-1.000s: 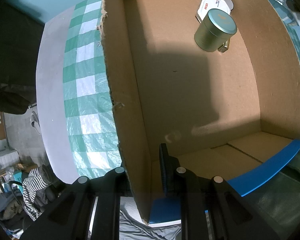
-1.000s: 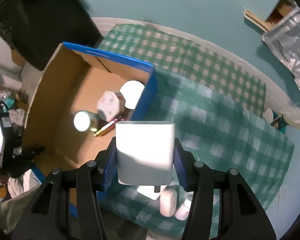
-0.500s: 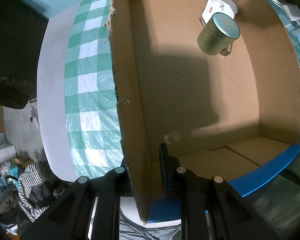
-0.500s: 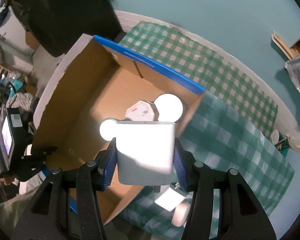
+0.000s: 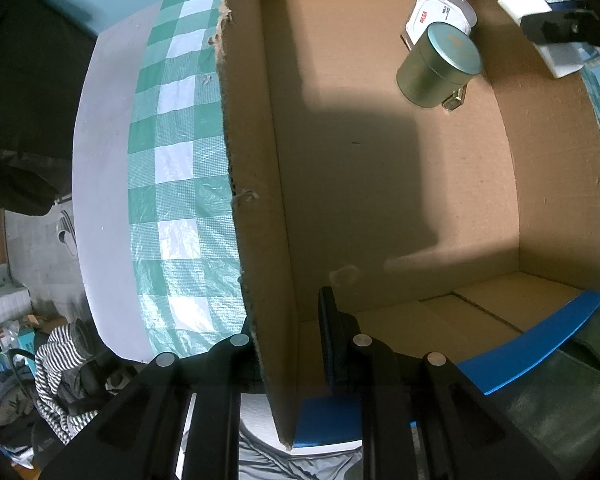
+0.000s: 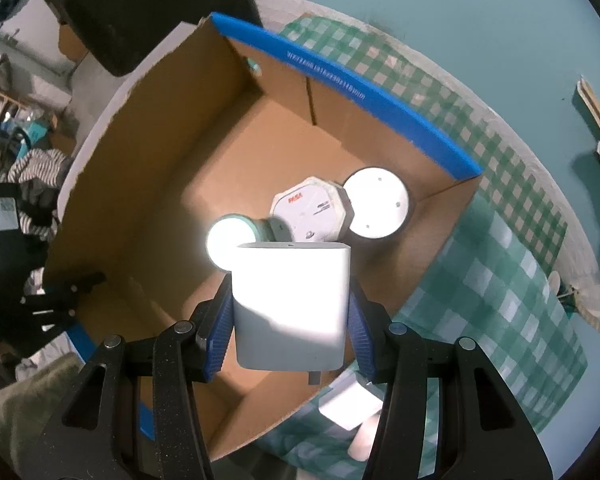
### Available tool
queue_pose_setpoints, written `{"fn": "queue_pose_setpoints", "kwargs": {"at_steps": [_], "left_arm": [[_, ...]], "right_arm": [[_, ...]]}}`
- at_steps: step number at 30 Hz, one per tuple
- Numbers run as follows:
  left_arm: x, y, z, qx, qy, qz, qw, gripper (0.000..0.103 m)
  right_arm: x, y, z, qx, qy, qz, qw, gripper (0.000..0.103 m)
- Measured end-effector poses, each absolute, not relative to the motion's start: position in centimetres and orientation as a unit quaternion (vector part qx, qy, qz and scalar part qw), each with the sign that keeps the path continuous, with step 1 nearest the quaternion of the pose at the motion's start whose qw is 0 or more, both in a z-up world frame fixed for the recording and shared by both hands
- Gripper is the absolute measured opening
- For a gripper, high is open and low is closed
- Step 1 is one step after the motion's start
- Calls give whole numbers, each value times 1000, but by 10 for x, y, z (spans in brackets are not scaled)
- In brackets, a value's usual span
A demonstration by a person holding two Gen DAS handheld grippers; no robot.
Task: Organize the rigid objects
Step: 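Carry the white charger into the box and open the right gripper, then move the right gripper back over the white pill bottle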
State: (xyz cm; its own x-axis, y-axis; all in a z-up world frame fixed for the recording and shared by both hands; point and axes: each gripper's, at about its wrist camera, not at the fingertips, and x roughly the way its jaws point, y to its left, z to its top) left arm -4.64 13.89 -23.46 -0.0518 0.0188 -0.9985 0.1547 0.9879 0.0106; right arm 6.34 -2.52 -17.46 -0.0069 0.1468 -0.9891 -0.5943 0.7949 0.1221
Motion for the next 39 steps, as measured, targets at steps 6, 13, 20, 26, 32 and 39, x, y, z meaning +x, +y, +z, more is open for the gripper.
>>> {"fn": "queue_pose_setpoints", "kwargs": {"at_steps": [6,13,20,26,32,39], "left_arm": [[-47,138,-235,62,724,-50,685,17],[-46,136,-236,66,726,-52,683,17],[-45,131,-234,68,724,-54,684,17],[-45,129,-232,70,724,-55,684,17],[-45,128,-231,72,723,-56,684,17],[-44,126,-229,75,722,-58,685,17]], "right_arm": [[59,-25,-186,-179,665,272,672,52],[60,-26,-179,-168,657,278,681,51],[63,-23,-168,-173,650,272,688,51],[62,-26,-159,-169,645,266,697,58],[62,-33,-154,-159,645,261,701,58],[60,-46,-149,-144,645,249,708,58]]}}
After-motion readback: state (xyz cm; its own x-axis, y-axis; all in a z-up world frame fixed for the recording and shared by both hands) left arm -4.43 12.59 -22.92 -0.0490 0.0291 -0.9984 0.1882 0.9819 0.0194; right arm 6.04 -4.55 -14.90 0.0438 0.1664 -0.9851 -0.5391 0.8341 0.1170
